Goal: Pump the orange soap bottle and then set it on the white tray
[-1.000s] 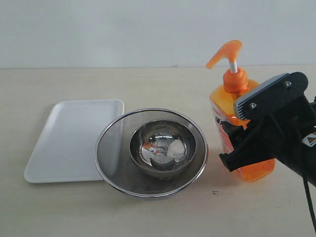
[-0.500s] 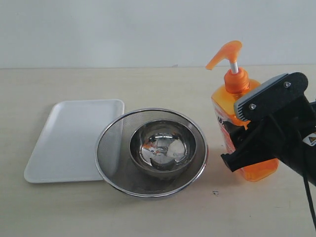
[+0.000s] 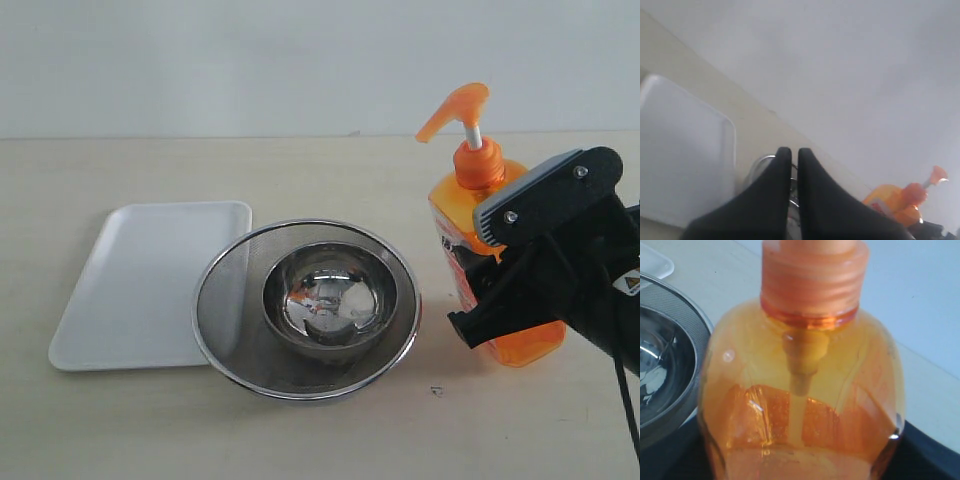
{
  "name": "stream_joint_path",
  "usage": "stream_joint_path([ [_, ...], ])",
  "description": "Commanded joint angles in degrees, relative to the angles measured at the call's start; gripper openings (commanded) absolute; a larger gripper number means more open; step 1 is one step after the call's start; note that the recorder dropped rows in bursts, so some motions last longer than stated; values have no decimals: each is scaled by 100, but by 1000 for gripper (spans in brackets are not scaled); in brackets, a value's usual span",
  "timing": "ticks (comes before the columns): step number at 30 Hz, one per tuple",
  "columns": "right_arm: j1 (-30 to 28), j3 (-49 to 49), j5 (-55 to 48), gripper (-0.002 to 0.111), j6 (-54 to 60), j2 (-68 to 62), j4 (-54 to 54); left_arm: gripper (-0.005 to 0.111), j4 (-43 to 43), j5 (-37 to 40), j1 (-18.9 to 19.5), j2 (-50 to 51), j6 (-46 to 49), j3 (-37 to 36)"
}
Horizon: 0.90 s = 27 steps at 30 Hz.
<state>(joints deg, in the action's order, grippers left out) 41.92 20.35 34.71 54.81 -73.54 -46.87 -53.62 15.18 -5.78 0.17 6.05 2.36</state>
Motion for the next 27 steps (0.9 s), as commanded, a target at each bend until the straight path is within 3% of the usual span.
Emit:
stream_joint_path([
  [1,6,100,575,1,71,87,241,5,-976,406,25,-17,982,420],
  [6,6,100,553,1,58,87,241,5,-2376,1191,25,173,2588,710],
  [13,6,100,528,1,58,87,241,5,-4016,1831,25,1534,4695,785],
  [17,6,100,492,1,49,87,231,5,-4294,3451,25,2711,5892,1227],
  [21,6,100,481,1,33,87,231,5,-4633,3587,25,3231,6132,1348],
  [23,6,100,480,1,9,87,218,5,-4633,3593,25,3523,6861,1505],
  [24,6,100,480,1,-13,87,218,5,-4633,3703,25,3800,7298,1722],
  [27,6,100,470,1,-13,87,218,5,-4633,3542,25,4679,7459,2462],
])
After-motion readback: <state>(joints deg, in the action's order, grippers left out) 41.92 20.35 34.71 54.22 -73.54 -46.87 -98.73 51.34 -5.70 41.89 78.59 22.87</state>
